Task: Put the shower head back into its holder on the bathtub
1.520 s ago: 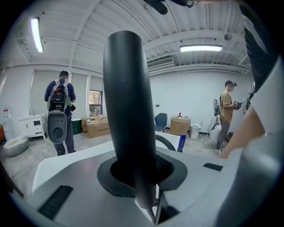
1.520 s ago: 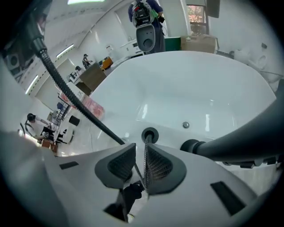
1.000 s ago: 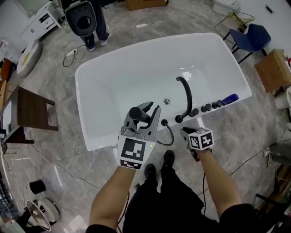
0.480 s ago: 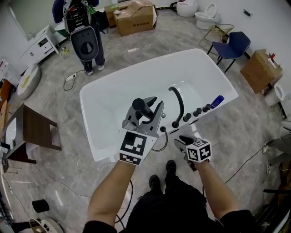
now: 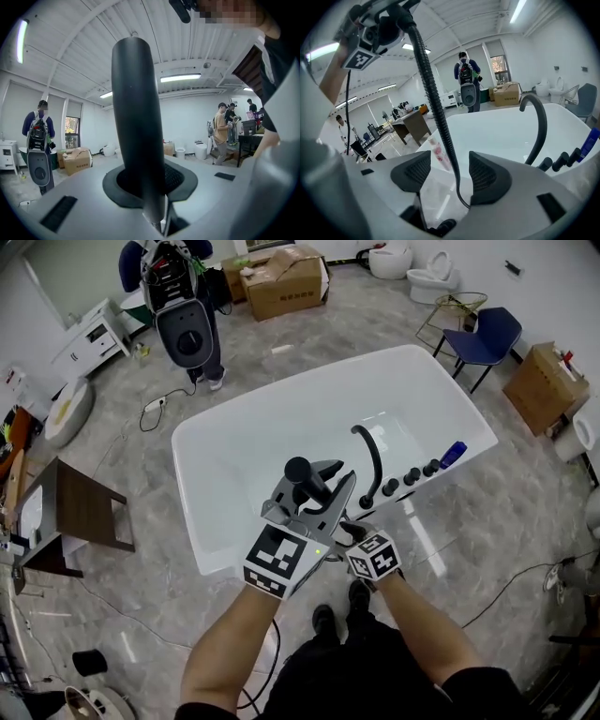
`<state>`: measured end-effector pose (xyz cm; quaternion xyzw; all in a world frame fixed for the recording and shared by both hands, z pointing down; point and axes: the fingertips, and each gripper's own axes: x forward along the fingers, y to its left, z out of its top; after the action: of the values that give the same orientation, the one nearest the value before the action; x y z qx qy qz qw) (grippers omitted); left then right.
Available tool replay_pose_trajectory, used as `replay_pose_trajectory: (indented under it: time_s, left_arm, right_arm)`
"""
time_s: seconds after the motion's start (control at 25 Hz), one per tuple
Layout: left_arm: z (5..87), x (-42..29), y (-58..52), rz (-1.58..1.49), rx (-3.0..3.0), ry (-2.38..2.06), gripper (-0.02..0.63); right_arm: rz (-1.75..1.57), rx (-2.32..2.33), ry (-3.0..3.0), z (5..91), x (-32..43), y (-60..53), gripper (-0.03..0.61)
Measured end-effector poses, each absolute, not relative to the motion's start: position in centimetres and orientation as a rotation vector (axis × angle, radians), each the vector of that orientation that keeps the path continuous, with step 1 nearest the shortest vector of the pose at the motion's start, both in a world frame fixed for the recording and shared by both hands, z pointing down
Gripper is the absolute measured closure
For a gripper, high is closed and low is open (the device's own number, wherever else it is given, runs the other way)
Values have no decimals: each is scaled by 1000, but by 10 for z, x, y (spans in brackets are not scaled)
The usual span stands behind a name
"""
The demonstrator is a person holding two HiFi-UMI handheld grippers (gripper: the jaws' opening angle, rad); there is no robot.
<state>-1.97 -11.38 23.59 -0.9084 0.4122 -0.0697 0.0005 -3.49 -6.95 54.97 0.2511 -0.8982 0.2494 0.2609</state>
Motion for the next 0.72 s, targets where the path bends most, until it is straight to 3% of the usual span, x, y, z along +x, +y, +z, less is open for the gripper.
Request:
replay_pose_trajectory:
  time_s: [0.2, 0.28, 0.72]
  left_arm:
    - [241, -15, -117, -230, -2892, 1303, 534]
    - [244, -16, -120, -254, -2884, 1304, 534]
    - [253, -16, -152, -410, -2733, 1374, 534]
  right_arm:
    - [666, 684, -2412, 572, -32, -85, 401]
    - [651, 681, -2428, 571, -26, -92, 491]
    - [536, 661, -2415, 546, 33, -155, 502]
